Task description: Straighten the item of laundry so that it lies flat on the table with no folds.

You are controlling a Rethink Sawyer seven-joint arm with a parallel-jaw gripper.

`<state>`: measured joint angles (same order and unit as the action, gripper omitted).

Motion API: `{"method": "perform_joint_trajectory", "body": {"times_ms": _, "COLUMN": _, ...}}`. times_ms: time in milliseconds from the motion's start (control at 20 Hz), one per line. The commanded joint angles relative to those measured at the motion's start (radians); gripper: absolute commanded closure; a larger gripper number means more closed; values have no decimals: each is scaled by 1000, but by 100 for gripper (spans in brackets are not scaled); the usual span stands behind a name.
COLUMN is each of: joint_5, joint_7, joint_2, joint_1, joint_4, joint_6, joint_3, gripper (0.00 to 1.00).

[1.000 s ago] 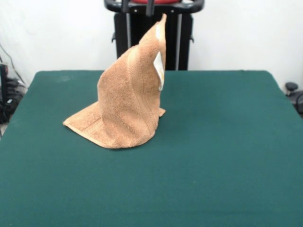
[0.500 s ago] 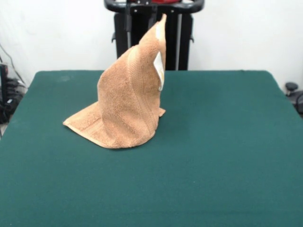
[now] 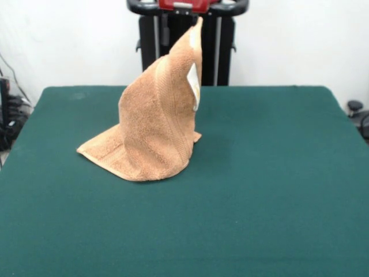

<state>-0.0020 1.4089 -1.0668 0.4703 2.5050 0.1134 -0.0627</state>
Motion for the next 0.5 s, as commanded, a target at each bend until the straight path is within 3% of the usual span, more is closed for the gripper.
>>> {"method": "perform_joint_trajectory", "body": {"times_ms": 50, "joint_5": -19, "joint_7": 297, "joint_2": 29, "joint_1": -34, "joint_4": 116, "joint_6": 37, "joint_3": -91, "gripper": 0}}
{"method": "perform_joint_trajectory", "body": {"times_ms": 500, "joint_5": -13, "joint_7": 330, "joint_2": 89, "joint_1": -61, "joint_4": 128, "joint_6": 122, "joint_3": -83, "gripper": 0}}
